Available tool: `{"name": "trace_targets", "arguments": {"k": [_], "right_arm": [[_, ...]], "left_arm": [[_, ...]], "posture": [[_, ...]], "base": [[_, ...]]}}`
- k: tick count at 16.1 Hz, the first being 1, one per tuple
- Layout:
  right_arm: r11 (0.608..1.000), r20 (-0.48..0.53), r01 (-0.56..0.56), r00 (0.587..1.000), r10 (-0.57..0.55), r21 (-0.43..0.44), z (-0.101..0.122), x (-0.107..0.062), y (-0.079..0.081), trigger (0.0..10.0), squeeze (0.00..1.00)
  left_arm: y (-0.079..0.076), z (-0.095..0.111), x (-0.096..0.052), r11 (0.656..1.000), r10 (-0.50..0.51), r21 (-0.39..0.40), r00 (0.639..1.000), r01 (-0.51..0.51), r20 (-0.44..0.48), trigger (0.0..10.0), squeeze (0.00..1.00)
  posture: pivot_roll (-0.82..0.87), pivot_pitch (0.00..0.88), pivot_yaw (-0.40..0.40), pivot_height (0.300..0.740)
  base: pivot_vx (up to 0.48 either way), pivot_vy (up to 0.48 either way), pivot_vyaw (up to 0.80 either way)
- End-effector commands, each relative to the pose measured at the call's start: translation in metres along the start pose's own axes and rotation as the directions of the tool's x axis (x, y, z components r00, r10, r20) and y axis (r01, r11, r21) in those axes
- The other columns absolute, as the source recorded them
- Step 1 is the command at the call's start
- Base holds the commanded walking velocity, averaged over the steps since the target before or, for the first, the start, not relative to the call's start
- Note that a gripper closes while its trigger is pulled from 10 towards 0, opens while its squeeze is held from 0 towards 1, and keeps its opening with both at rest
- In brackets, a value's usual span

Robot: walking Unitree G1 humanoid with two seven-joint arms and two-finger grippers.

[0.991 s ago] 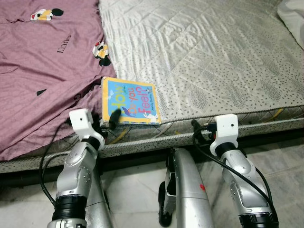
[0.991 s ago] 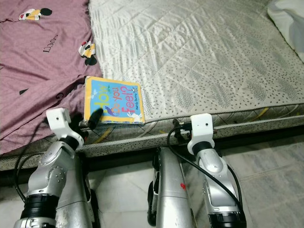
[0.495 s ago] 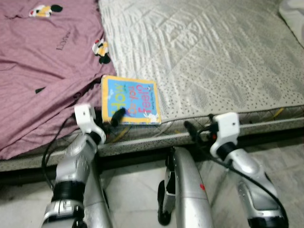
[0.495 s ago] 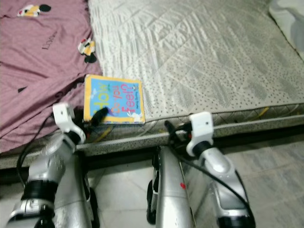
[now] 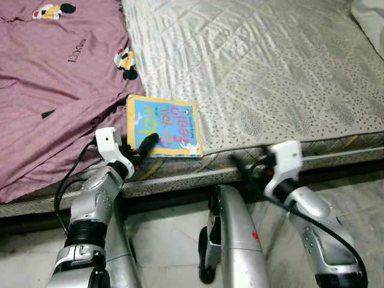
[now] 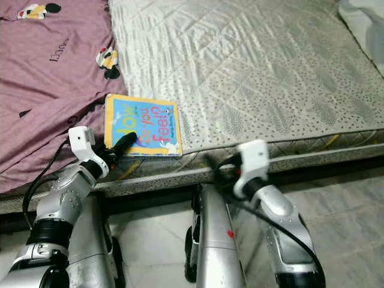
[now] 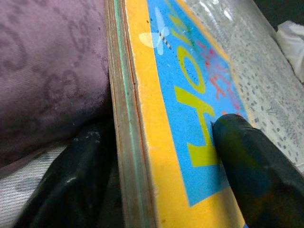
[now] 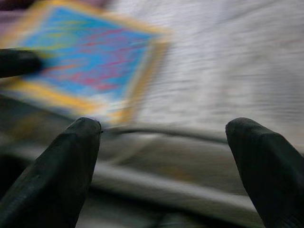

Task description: Clean up the room

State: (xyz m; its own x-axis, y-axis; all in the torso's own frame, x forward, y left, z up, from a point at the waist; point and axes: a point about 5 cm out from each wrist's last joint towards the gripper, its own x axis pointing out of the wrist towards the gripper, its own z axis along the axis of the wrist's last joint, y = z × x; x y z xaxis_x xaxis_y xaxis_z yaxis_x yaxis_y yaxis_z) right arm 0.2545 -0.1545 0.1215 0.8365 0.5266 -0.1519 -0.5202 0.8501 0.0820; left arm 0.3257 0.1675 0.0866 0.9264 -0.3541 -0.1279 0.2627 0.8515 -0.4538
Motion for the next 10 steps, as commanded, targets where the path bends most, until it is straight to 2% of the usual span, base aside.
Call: {"name": "trace_targets", "arguments": {"k": [1, 6, 8, 10], "right_arm": [[0.99, -0.044, -0.139, 0.989, 0.141, 0.035, -0.004, -0.006, 0.011, 10.0, 0.0], [0.972, -0.07, -0.231, 0.97, 0.234, 0.047, -0.008, 0.0, 0.017, 10.0, 0.0], [0.977, -0.055, -0.207, 0.976, 0.209, 0.047, -0.01, 0.006, 0.018, 10.0, 0.0], [0.989, -0.019, -0.106, 0.994, 0.109, 0.105, -0.01, 0.016, 0.011, 10.0, 0.0]], "left_arm": [[0.001, -0.006, -0.001, 1.0, -0.009, 0.006, 0.999, 0.009, -0.035, 0.0, 0.0], [0.008, 0.003, 0.0, 1.0, 0.005, 0.014, 1.0, -0.005, -0.014, 0.0, 0.0], [0.012, 0.009, 0.001, 0.999, 0.033, 0.015, 0.999, -0.033, 0.004, 0.0, 0.0], [0.012, 0.014, 0.002, 0.999, 0.026, 0.034, 1.0, -0.026, 0.013, 0.0, 0.0]], "posture": [[-0.03, 0.183, -0.112, 0.505], [-0.01, 0.16, -0.1, 0.505], [0.0, 0.154, -0.084, 0.505], [0.02, 0.146, -0.073, 0.505]], "base": [[0.0, 0.0, 0.0], [0.0, 0.0, 0.0], [0.0, 0.0, 0.0], [0.0, 0.0, 0.0]]}}
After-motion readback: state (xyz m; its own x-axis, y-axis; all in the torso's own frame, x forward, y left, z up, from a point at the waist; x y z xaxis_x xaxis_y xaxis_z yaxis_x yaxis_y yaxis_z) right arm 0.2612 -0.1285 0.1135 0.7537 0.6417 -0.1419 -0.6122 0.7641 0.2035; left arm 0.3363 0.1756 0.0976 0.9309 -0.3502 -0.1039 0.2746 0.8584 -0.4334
